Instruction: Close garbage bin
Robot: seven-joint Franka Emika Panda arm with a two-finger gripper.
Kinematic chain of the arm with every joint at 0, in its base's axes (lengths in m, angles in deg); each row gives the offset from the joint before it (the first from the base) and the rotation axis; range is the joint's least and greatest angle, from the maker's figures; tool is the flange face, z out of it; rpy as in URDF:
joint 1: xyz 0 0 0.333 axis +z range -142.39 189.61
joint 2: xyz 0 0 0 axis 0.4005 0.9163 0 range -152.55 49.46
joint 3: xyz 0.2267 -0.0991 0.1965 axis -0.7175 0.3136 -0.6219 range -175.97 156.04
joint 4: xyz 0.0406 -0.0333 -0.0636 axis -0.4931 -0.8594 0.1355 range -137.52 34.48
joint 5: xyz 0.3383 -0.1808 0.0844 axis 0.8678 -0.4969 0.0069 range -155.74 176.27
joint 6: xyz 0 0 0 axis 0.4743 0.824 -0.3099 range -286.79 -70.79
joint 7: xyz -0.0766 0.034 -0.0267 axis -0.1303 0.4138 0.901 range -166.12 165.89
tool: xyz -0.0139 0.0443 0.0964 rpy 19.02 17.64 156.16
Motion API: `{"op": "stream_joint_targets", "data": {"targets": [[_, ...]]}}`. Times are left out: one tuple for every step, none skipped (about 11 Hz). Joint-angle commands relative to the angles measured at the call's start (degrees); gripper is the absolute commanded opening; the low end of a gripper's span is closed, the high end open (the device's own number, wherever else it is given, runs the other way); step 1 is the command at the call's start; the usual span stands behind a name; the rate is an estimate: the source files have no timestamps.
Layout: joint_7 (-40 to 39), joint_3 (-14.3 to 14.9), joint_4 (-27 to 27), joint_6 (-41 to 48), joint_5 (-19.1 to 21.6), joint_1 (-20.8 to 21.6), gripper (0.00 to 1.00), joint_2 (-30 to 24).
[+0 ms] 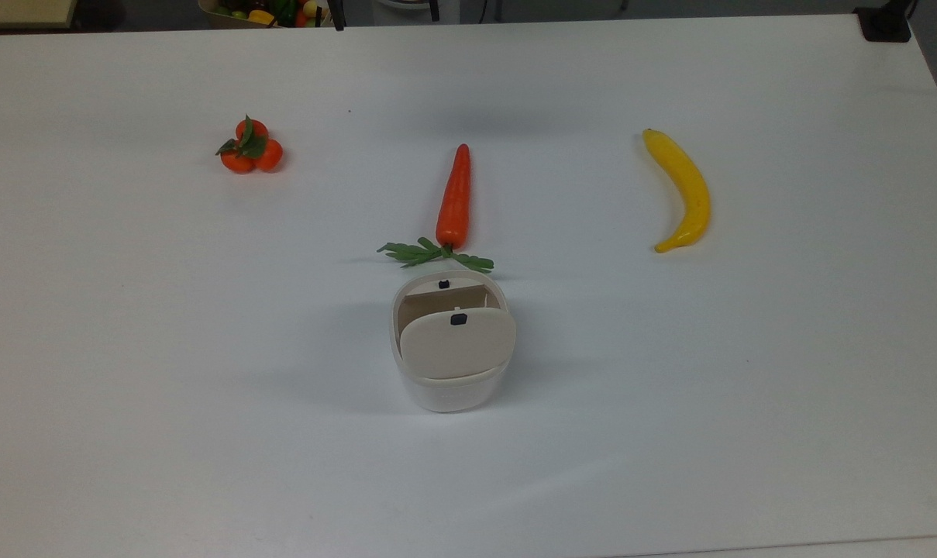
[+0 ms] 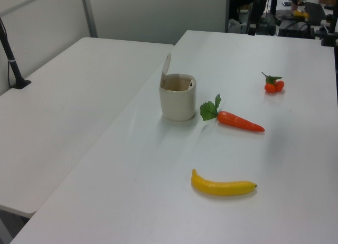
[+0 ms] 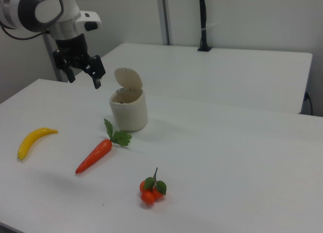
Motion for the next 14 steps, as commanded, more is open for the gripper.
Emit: {"op": "stream_joint_targets", "data": {"targets": [[-0.3, -0.1, -0.6, -1.0, 0.6, 0.0, 1.00, -0.4], [-0.3, -0.1, -0.6, -1.0, 0.7, 0.0, 1.00, -0.3], [-0.3, -0.1, -0.7, -1.1, 0.6, 0.0, 1.00, -0.3], [-0.4, -0.1, -0.7, -1.1, 0.7, 0.0, 1.00, -0.3], [-0.7, -0.1, -0.7, -1.1, 0.7, 0.1, 1.00, -0.3], [-1.0, 0.0, -0.7, -1.1, 0.7, 0.1, 1.00, -0.3], [-1.5, -0.1, -0.7, -1.1, 0.7, 0.1, 1.00, -0.3], [-1.8, -0.1, -0.7, -1.1, 0.7, 0.1, 0.98, -0.2], [-1.9, -0.1, -0.8, -2.8, 0.7, 0.1, 0.83, -0.2], [-1.9, -0.1, -0.9, -3.5, 1.0, 0.1, 0.72, -0.1], [-1.8, 0.0, -0.9, -3.6, 1.2, 0.1, 0.58, -0.1], [-1.8, 0.0, -0.8, -3.6, 1.8, 0.0, 0.40, -0.1], [-1.9, 0.3, -0.8, -3.6, 3.6, 0.0, 0.24, -0.1], [-1.9, 0.5, -0.7, -3.6, 4.4, -0.1, 0.12, 0.2]]}}
